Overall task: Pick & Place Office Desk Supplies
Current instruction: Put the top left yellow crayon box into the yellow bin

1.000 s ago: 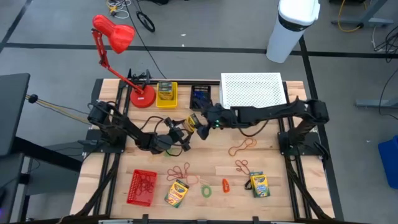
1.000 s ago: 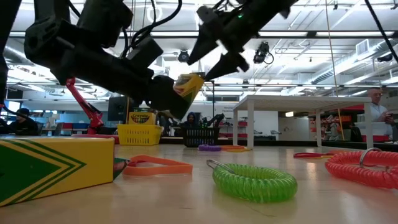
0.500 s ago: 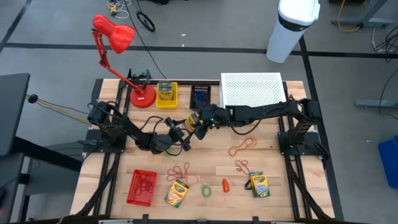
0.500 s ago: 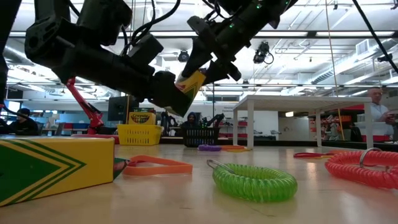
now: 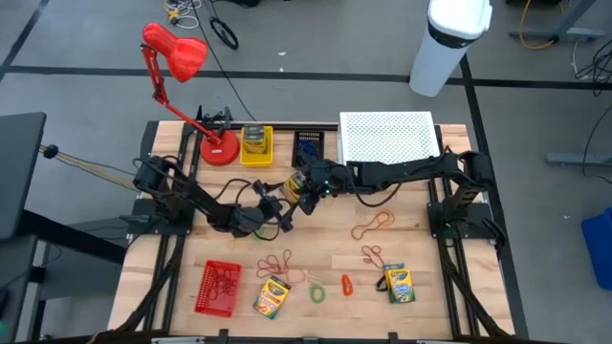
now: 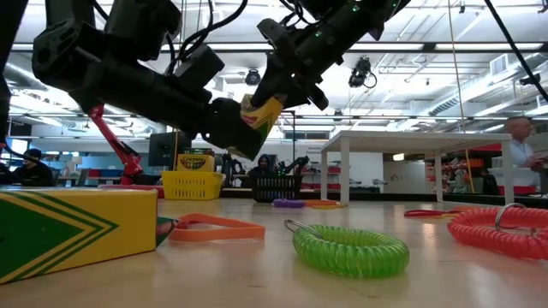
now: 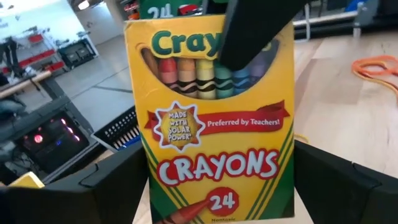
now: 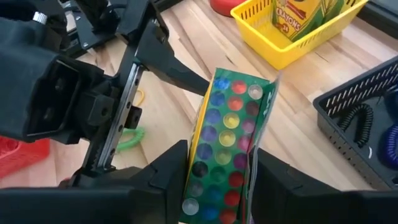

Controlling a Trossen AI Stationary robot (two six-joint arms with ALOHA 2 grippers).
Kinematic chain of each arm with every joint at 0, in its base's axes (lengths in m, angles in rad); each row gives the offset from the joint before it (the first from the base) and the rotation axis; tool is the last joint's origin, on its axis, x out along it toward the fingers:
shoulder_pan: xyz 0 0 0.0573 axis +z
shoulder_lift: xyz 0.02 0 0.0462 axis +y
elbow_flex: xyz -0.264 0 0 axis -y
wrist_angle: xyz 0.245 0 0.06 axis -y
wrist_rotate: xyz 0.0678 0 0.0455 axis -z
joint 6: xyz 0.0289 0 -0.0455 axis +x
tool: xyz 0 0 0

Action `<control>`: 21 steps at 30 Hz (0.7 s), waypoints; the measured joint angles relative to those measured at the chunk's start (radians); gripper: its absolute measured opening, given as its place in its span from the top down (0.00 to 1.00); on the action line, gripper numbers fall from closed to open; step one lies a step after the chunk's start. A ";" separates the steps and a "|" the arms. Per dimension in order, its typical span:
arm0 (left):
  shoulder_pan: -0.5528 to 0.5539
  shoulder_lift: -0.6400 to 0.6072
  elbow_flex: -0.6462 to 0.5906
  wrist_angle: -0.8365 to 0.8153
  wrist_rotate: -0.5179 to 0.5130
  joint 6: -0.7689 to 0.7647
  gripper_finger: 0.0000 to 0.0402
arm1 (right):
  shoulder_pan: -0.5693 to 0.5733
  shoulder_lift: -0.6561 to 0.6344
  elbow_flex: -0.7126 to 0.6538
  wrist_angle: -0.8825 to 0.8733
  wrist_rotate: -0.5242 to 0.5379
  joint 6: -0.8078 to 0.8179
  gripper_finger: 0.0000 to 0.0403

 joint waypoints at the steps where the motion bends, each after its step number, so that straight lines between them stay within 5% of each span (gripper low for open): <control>1: -0.006 -0.005 0.000 -0.009 0.001 0.011 0.09 | 0.000 0.000 0.000 0.000 -0.004 -0.004 0.65; 21: -0.047 -0.179 0.005 -0.448 0.034 -0.082 0.09 | 0.001 -0.001 -0.001 0.017 -0.069 -0.050 0.65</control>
